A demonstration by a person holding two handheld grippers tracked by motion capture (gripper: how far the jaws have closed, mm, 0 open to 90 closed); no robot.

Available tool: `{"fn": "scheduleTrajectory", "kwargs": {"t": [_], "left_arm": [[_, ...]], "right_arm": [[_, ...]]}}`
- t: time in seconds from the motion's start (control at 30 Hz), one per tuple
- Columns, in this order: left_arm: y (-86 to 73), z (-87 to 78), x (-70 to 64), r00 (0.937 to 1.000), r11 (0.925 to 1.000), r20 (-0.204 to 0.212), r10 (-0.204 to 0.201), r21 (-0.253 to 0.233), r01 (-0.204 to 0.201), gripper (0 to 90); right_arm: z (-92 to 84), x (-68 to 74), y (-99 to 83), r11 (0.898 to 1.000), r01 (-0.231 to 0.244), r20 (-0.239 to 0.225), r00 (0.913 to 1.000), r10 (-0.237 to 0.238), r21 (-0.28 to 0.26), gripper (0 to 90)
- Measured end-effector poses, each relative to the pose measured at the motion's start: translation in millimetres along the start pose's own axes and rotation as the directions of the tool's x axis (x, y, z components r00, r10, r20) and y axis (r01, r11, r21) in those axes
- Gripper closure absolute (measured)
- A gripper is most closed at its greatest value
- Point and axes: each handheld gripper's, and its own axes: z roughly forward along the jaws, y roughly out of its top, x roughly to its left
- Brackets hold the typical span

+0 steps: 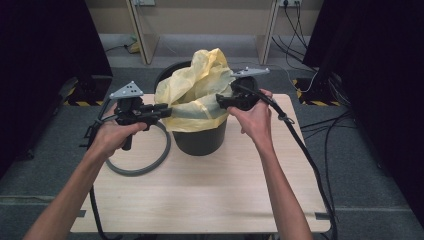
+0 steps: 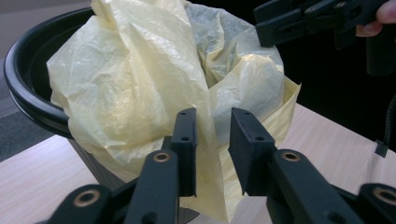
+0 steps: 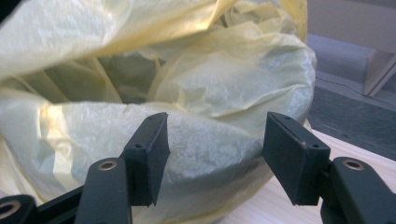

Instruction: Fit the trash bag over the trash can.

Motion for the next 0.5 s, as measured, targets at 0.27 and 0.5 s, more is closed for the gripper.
{"fn": "scheduleTrajectory", "kwargs": {"t": [0.27, 0.5], "left_arm": [[22.7, -2.2, 6.5, 0.9921, 0.9975, -0.124, 0.022, -0.064, -0.03, 47.1], [52.4, 22.9, 0.1, 0.981, 0.9956, -0.18, 0.074, -0.045, -0.083, 42.7]], "right_arm": [[10.7, -18.2, 2.4, 1.0, -0.004, 0.054, 0.9985, 0.003, 0.016, 45.5], [18.8, -29.0, 5.9, 0.999, -0.028, 0.064, 0.9976, 0.026, 0.02, 47.0]]}}
